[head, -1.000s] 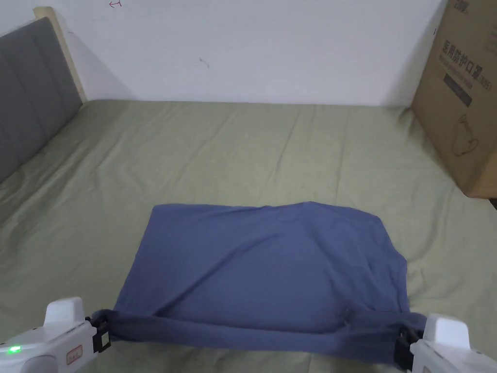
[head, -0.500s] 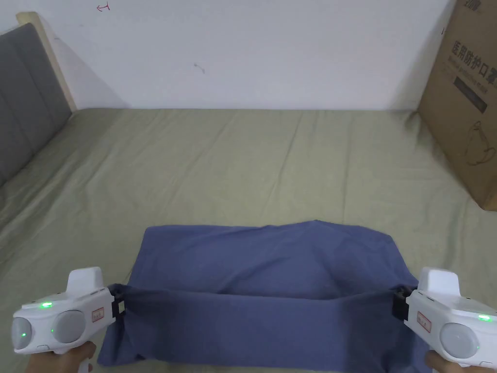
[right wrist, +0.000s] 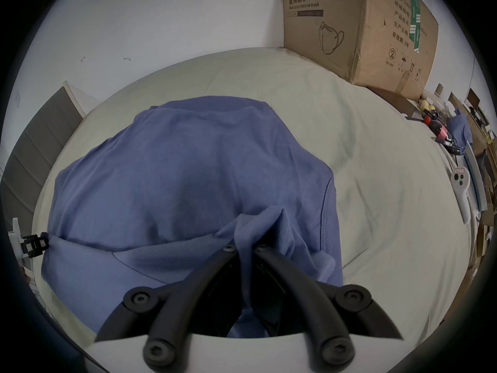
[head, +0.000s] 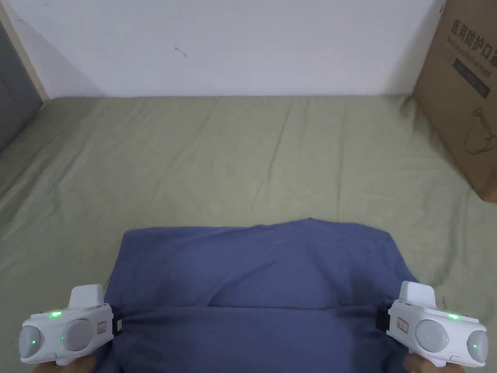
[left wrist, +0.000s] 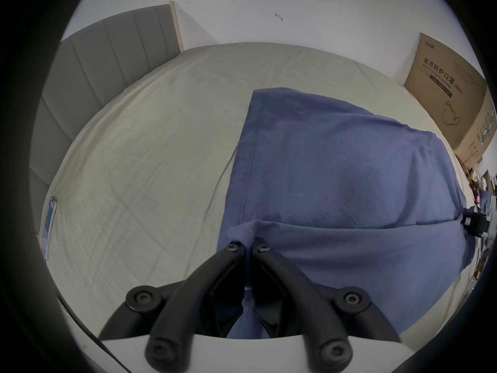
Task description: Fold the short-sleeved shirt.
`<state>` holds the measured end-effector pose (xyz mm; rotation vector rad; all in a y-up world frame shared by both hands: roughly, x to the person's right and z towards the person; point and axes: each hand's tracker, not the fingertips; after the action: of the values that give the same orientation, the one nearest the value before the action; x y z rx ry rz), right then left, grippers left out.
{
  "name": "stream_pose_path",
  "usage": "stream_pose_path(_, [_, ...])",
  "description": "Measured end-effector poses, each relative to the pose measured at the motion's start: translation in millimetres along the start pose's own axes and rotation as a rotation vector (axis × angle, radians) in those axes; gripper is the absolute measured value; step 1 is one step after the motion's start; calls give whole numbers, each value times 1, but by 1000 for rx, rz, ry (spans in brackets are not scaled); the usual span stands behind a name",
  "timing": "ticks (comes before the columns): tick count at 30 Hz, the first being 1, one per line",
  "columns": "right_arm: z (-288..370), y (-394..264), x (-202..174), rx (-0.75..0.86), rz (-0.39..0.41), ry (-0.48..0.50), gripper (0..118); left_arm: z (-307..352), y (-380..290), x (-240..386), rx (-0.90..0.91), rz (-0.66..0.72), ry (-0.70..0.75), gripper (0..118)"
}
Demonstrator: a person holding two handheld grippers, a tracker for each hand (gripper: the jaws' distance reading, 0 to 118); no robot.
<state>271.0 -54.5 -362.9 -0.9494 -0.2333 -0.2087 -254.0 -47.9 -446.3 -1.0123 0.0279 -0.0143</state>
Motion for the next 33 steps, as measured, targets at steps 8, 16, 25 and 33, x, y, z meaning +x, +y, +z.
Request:
stream_pose_path(8, [71,18,11,184,-9,89,87,82,13,9,186,-31,-34,109])
stream_pose_path(16, [218,23,-11,560,115,84,87,204,10,27,539,-35,-66,109])
stream_pose_path(25, [298,-21,-37,759,240,-19,70,272,-30,45,838,21,-86,62])
stream_pose_path(33, [309,-39,-42,800,231,20,0,277,-56,51,855,40,-109,0])
